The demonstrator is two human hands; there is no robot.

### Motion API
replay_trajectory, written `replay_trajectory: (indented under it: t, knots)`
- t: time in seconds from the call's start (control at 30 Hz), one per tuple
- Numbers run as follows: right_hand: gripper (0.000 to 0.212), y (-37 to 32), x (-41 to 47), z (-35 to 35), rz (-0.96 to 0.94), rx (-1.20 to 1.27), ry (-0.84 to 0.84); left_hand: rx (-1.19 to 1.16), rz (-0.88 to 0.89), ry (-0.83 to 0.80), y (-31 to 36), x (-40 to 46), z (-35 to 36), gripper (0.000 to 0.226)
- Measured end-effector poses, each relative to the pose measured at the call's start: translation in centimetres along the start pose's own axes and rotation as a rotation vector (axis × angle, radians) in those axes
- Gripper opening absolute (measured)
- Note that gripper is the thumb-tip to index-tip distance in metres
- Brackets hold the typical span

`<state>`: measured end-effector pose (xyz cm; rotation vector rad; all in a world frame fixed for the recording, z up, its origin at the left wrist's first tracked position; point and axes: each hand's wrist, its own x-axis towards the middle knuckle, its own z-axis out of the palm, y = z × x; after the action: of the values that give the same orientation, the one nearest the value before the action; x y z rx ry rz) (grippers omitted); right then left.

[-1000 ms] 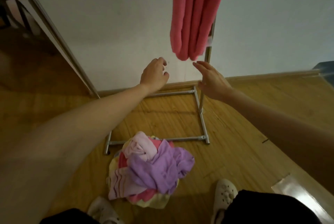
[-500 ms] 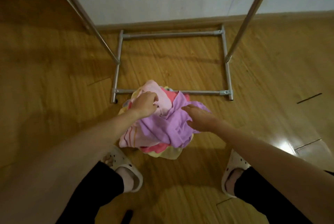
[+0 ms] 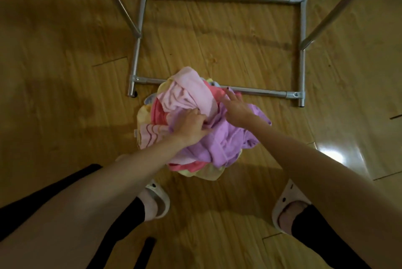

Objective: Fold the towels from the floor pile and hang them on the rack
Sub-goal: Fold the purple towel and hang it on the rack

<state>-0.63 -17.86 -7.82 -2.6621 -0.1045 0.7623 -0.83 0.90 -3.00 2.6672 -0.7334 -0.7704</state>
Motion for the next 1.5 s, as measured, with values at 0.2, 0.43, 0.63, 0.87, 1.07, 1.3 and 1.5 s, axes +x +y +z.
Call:
replay_trajectory:
  t: [0.2, 0.43, 0.63, 0.87, 1.07, 1.3, 1.5]
  knots:
    - [0.032, 0.0, -2.5, -0.3, 0.013, -0.170, -0.025, -0.078, -0.069, 0.048, 1.7, -1.1, 0.3, 0.014]
    - [0.024, 0.2, -10.9, -2.1, -0.053, 0.013, 0.116, -0.473, -0.039, 0.139, 4.7, -6.5, -4.7, 0.029]
    - [0.009, -0.2, -18.3, -6.5, -0.006, 0.329, 0.378, -0.752, -0.174, 0.404, 7.7, -13.1, -10.1, 0.028]
    - [0.009, -3.1, -25.5, -10.8, -0.111, 0.236, 0.347, -0.881, -0.088, 0.561, 13.4, -20.0, -15.8, 0.029]
    - [0.013, -6.5, -30.1, -13.7, -0.040, 0.238, 0.467, -0.857, 0.132, 0.482, 18.0, -24.7, -21.3, 0.024]
    - [0.010, -9.8, -33.7, -18.5, 0.039, 0.332, 0.675, 0.030, 0.519, 0.438, 21.0, -30.2, -28.1, 0.032]
    - [0.008, -13.6, -38.7, -21.4, -0.042, 0.478, 0.776, -0.142, 0.456, 0.493, 24.1, -30.8, -30.8, 0.026]
